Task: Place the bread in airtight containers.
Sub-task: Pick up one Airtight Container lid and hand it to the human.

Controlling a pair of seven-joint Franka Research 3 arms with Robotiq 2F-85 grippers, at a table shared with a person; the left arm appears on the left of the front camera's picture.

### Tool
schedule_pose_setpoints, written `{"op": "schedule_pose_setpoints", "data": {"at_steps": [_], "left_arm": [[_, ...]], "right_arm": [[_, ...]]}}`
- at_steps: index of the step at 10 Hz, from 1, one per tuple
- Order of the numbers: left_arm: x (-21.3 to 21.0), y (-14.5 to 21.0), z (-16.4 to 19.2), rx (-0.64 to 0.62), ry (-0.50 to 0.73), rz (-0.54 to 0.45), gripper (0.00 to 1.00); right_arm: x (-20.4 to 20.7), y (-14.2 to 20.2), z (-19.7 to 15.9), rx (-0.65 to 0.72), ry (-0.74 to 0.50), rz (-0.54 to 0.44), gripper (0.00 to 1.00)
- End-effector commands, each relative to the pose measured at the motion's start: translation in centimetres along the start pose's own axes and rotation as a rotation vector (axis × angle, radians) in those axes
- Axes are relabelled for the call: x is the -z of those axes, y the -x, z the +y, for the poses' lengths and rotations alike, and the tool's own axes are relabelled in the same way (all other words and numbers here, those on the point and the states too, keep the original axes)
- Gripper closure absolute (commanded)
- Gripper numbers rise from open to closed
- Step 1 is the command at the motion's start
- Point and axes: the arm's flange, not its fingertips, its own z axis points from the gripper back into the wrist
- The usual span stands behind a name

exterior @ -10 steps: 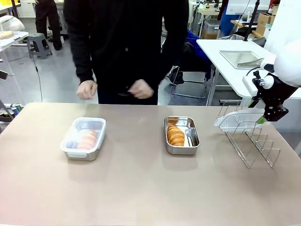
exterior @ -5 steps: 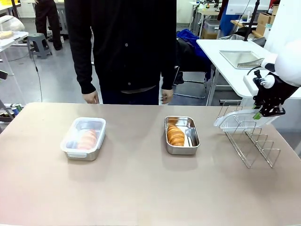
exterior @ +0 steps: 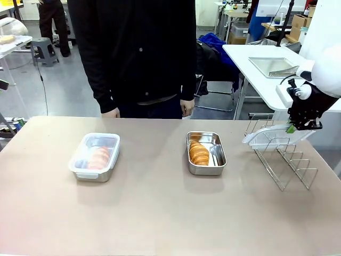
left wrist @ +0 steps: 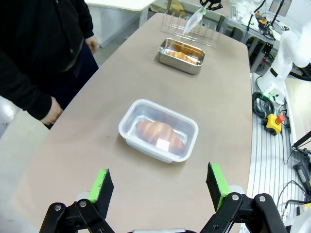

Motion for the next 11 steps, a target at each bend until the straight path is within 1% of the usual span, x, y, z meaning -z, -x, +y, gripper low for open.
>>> {"op": "schedule_pose_setpoints", "data": {"at_steps": [1,2,3,5,6,7,8,9,11], "left_arm": [[0.0,-0.2,0.0,0.017,0.002,-0.028,0.00],[0.0,-0.2,0.0,0.017,0.002,-0.028,0.00],[0.0,-0.2,0.0,0.017,0.002,-0.028,0.00],[0.0,-0.2,0.0,0.017,0.002,-0.028,0.00],[0.0,-0.2,0.0,0.017,0.002,-0.028,0.00],[0.0,-0.2,0.0,0.017,0.002,-0.028,0.00],[0.0,-0.2,0.0,0.017,0.002,-0.028,0.00],[0.0,-0.2,0.0,0.017,0.002,-0.028,0.00],[0.0,-0.2,0.0,0.017,0.002,-0.028,0.00]], "right_arm": [[-2.9,-0.1,-0.8,0.018,0.016,0.011,1.00],[-6.0,-0.7,-1.1,0.080,0.026,0.029,1.00],[-9.5,-1.7,-1.2,0.103,0.072,0.050,1.00],[-17.4,-3.7,-0.9,0.145,0.116,0.087,1.00],[-20.4,-4.4,-0.5,0.175,0.147,0.092,1.00],[-22.5,-4.9,-0.1,0.169,0.173,0.080,1.00],[-23.8,-5.4,0.2,0.158,0.207,0.064,1.00],[-24.0,-5.5,0.3,0.132,0.242,0.032,1.00],[-22.5,-6.5,0.3,-0.019,0.312,-0.083,1.00]]}}
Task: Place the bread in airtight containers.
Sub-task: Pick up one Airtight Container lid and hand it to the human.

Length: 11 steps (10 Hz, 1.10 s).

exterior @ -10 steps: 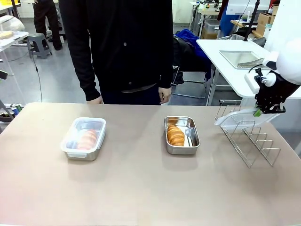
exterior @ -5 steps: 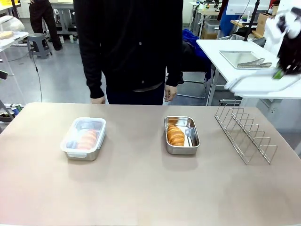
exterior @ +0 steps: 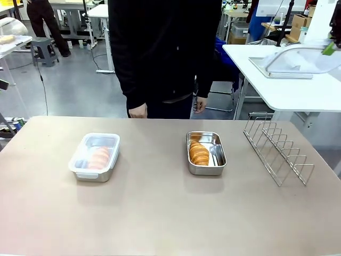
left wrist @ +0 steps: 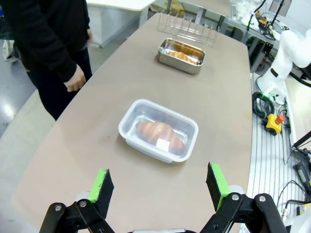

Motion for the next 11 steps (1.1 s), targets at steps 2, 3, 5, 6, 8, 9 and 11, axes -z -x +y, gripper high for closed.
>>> {"op": "schedule_pose_setpoints", "data": {"at_steps": [2,3,5,6,8,9,11], "left_arm": [[0.0,-0.2,0.0,0.016,0.002,-0.028,0.00],[0.0,-0.2,0.0,0.016,0.002,-0.028,0.00],[0.0,-0.2,0.0,0.016,0.002,-0.028,0.00],[0.0,-0.2,0.0,0.016,0.002,-0.028,0.00],[0.0,-0.2,0.0,0.016,0.002,-0.028,0.00],[0.0,-0.2,0.0,0.016,0.002,-0.028,0.00],[0.0,-0.2,0.0,0.016,0.002,-0.028,0.00]], "right_arm": [[5.6,-2.6,0.9,-0.247,0.100,-0.216,1.00],[8.2,-4.1,1.2,-0.339,0.106,-0.257,1.00],[12.3,-6.1,1.9,-0.470,0.063,-0.331,1.00],[13.4,-6.7,2.4,-0.500,0.065,-0.356,1.00],[14.3,-7.2,2.6,-0.530,0.055,-0.363,1.00],[14.2,-7.3,2.7,-0.566,0.010,-0.312,1.00],[14.5,-8.3,3.3,-0.513,0.029,-0.329,1.00]]}}
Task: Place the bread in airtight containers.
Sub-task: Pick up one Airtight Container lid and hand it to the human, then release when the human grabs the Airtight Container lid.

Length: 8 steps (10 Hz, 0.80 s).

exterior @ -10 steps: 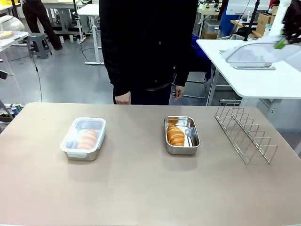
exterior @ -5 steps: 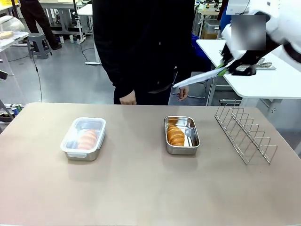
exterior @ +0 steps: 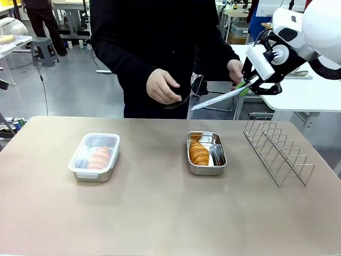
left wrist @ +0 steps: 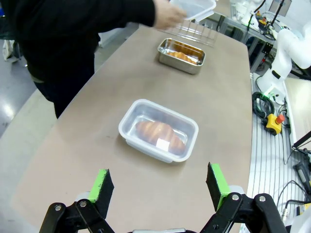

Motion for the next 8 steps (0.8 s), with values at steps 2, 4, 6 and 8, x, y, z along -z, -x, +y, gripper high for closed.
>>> {"op": "schedule_pose_setpoints", "data": {"at_steps": [2,4,6,8], "left_arm": [[0.04,-0.23,-0.06,0.017,0.002,-0.028,0.00],[0.04,-0.23,-0.06,0.017,0.002,-0.028,0.00],[0.04,-0.23,-0.06,0.017,0.002,-0.028,0.00],[0.04,-0.23,-0.06,0.017,0.002,-0.028,0.00]], "right_arm": [[0.00,-0.08,-0.13,0.014,0.017,-0.008,1.00],[0.00,-0.08,-0.13,0.014,0.017,-0.008,1.00],[0.00,-0.08,-0.13,0.014,0.017,-0.008,1.00],[0.00,-0.08,-0.13,0.014,0.017,-0.008,1.00]]}}
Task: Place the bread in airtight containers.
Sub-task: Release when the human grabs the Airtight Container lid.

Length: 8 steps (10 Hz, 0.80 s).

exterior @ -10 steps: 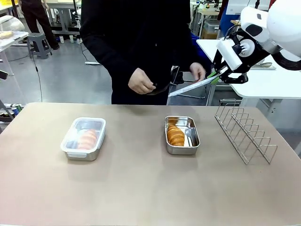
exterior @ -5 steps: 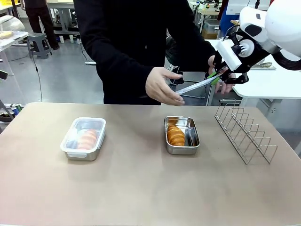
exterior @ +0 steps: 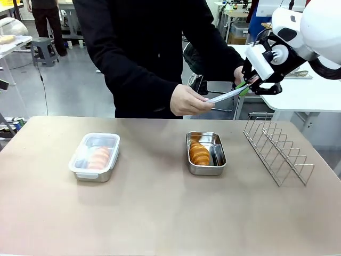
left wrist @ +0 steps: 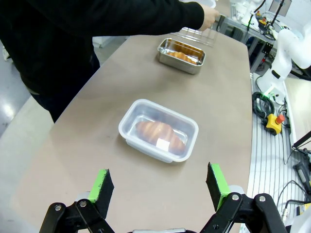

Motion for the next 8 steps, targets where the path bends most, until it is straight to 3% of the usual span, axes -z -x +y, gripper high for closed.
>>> {"op": "schedule_pose_setpoints", "data": {"at_steps": [1,6,7,8], "left_arm": [[0.04,-0.23,-0.06,0.017,0.002,-0.028,0.00],[0.04,-0.23,-0.06,0.017,0.002,-0.028,0.00],[0.04,-0.23,-0.06,0.017,0.002,-0.028,0.00],[0.04,-0.23,-0.06,0.017,0.002,-0.028,0.00]], "right_arm": [[0.06,-0.06,-0.12,0.012,0.018,-0.019,1.00],[0.06,-0.06,-0.12,0.012,0.018,-0.019,1.00],[0.00,-0.13,-0.05,-0.002,0.000,0.001,0.29],[-0.32,-0.24,-0.38,0.039,-0.002,0.009,0.29]]}}
